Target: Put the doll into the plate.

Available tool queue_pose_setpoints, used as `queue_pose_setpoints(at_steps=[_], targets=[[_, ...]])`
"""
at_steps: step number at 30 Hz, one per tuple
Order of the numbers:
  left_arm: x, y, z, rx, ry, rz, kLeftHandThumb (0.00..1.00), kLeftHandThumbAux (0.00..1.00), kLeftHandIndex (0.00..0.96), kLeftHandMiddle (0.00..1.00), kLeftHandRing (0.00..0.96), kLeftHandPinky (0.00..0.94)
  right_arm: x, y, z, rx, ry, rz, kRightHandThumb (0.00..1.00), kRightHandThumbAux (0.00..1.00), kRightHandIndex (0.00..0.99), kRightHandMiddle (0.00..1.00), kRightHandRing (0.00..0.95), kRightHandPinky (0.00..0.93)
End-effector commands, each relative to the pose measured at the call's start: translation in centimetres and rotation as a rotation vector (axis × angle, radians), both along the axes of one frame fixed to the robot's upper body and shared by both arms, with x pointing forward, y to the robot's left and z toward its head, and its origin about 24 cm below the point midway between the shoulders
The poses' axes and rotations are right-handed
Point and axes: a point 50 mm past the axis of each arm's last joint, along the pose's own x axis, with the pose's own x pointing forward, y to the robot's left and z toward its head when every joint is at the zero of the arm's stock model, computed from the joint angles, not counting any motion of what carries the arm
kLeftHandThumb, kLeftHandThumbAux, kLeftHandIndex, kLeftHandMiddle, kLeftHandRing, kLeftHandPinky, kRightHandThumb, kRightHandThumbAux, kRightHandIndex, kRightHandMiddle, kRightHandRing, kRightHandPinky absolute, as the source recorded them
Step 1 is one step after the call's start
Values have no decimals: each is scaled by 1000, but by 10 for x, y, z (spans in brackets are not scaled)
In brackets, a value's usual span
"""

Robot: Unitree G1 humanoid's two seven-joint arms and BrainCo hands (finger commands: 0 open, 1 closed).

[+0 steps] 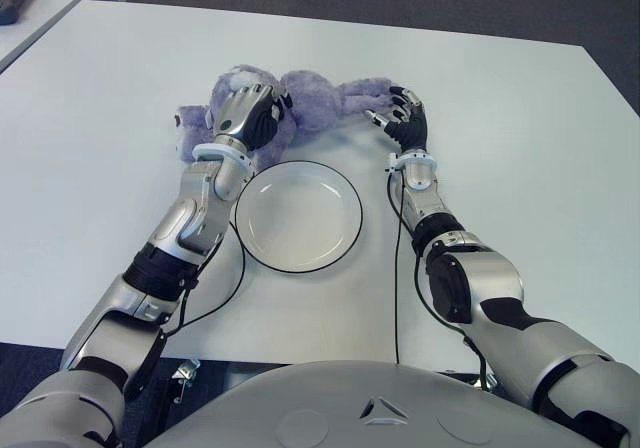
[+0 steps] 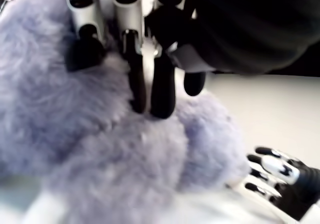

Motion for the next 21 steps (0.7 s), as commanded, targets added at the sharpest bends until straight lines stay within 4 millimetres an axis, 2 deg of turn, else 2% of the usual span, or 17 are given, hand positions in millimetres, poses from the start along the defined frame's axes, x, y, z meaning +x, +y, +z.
queue_pose_setpoints(at_steps=[1,12,21], targets=[[-17,10,-14,38,127,35,950,649,386,507,534,752,-69,-7,-101,8,431,-36,134,836,221,158,136,141],[-29,12,-9,40,156,52,950,649,386,510,535,764,-69,-6,-101,-4,424,-30,125,841,219,156,135,131],[-29,13,-8,56,157,68,949,649,386,512,534,766,-68,-6,-100,3,425,-33,125,850,215,150,131,132]])
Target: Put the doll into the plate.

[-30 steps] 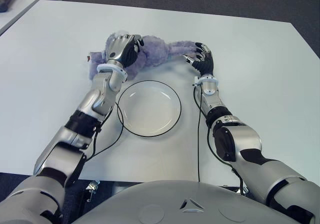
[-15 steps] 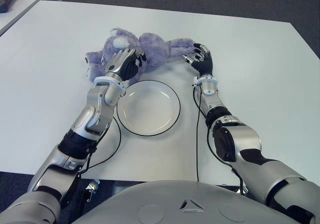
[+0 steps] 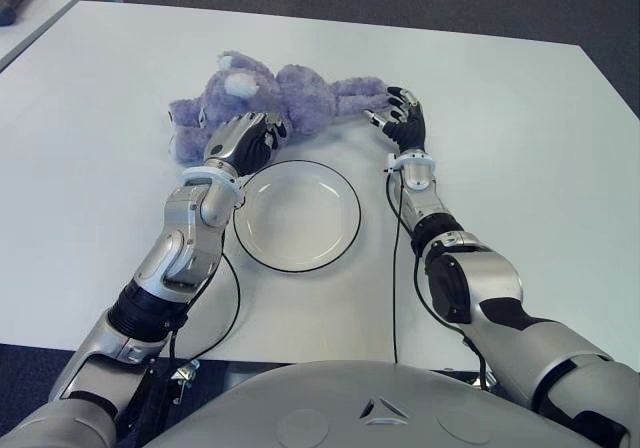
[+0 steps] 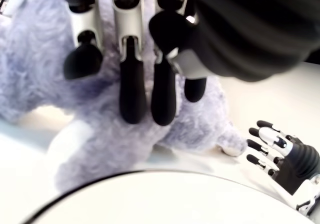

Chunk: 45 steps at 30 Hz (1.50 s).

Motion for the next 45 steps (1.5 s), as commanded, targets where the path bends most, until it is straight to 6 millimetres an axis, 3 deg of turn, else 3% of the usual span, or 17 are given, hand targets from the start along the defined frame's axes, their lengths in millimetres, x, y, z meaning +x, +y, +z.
queue_pose_setpoints(at_steps=[1,11,13,15,17,19,21,22,24,25,26,27,28,29,31,34,45], targets=[[-1,7,-6,35,37,29,949,649,386,512,534,766,-68,-7,-100,5,424,-40,125,851,215,150,131,131],[6,11,-13,68,-36,35,949,650,384,512,535,801,-69,-8,-101,-11,426,-39,84,825,226,158,133,132],[8,12,-14,104,-72,39,862,662,404,562,768,798,-69,-8,-101,-12,425,-39,109,835,224,165,144,153],[9,13,-14,141,-106,40,850,662,407,571,789,781,-69,-8,-101,-10,424,-39,117,838,223,166,147,156],[10,13,-14,171,-137,40,842,662,405,586,757,709,-69,-8,-101,-9,425,-39,124,847,215,166,150,153],[11,13,-14,194,-164,36,840,659,435,502,721,672,-69,-8,-101,-10,425,-39,131,851,210,168,151,150],[13,13,-13,216,-185,25,831,667,391,557,644,583,-69,-8,-101,-12,425,-39,133,855,203,165,148,135],[14,13,-13,225,-193,20,727,688,410,531,550,544,-69,-8,-101,-13,425,-39,129,853,200,165,148,137],[16,12,-10,238,-213,9,694,696,412,502,503,528,-69,-8,-101,-18,423,-40,123,851,198,166,149,140],[16,12,-10,242,-222,6,502,484,189,371,438,477,-69,-8,-101,-19,422,-40,123,853,201,171,152,142],[17,11,-10,244,-227,4,452,431,132,338,421,464,-69,-8,-101,-20,421,-40,124,853,202,172,153,143],[17,11,-8,251,-238,-2,444,422,122,332,418,461,-69,-8,-101,-21,421,-41,124,853,202,172,153,143],[17,10,-7,271,-258,-15,428,409,109,275,325,363,-69,-8,-100,-24,419,-43,126,855,204,174,156,148],[18,10,-7,286,-274,-25,402,391,68,159,171,200,-69,-8,-100,-26,417,-45,128,857,207,179,161,153],[18,8,-4,315,-297,-41,381,377,30,71,62,85,-70,-8,-101,-29,416,-46,132,857,212,182,165,154],[17,4,3,369,-330,-60,356,344,2,6,5,7,-69,-8,-100,-36,412,-46,136,855,214,187,168,149],[10,-8,16,439,-422,-90,291,173,0,0,0,0,-69,-6,-100,-37,419,-34,137,840,199,181,168,161]])
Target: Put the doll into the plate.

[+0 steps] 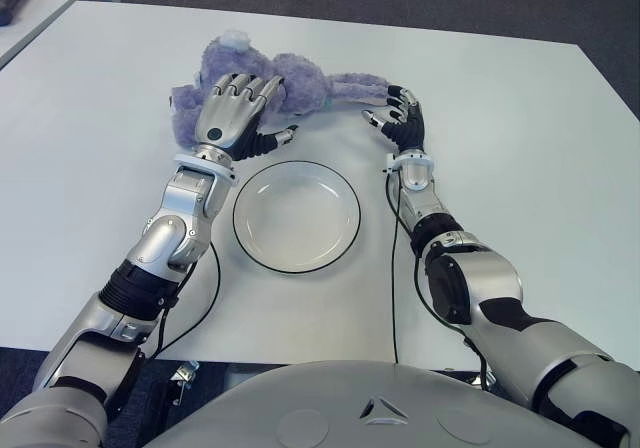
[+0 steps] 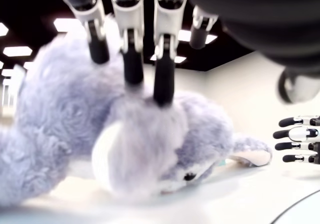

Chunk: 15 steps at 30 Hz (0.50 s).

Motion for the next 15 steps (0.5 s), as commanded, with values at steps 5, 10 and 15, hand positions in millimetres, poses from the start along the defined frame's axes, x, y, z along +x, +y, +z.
queue_pose_setpoints(at_steps=[5,10,15], targets=[[-11,-17,9,51,-67,-68,292,139,0,0,0,0,-69,-9,-101,3,430,-38,146,838,203,183,170,168],[-14,-21,11,51,-69,-86,288,132,0,0,0,0,-69,-8,-101,-5,430,-37,151,836,203,186,175,173],[-18,-24,15,43,-57,-119,300,130,0,0,0,0,-69,-8,-101,-5,434,-34,157,830,203,185,174,165]])
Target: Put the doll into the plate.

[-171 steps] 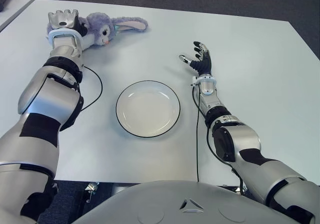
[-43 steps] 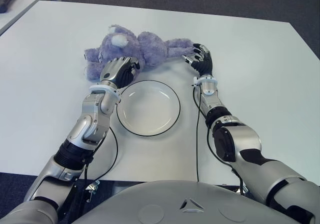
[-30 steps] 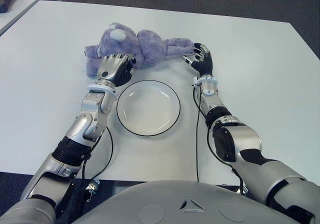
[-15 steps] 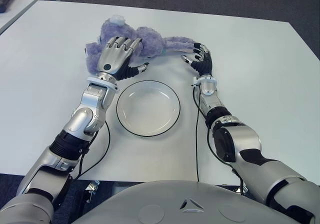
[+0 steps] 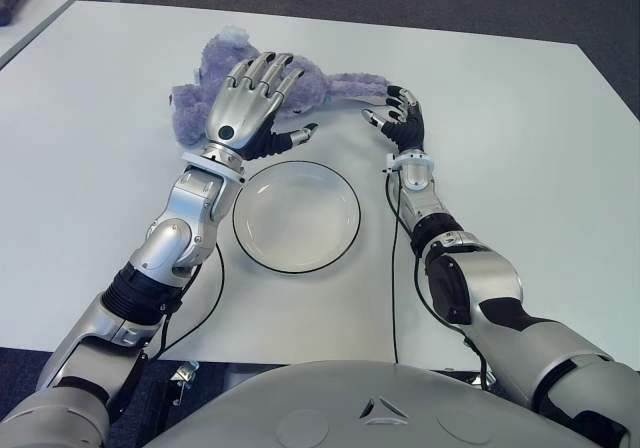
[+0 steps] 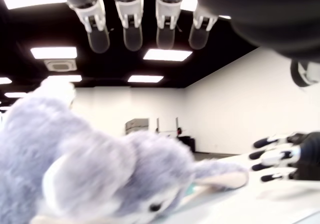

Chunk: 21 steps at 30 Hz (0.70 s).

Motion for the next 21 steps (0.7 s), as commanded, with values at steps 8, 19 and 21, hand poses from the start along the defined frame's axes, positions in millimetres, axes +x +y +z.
queue_pose_setpoints(at_steps=[8,19,21], targets=[[-9,-7,-1,20,71,-63,320,138,0,0,0,0,-68,-8,-101,-11,438,-36,160,828,202,189,177,172],[4,-1,8,77,40,-37,294,131,0,0,0,0,-68,-7,-101,-10,440,-37,144,829,195,181,171,165],[10,3,8,112,23,-14,289,127,0,0,0,0,-68,-7,-101,-13,439,-38,144,832,196,182,171,166]])
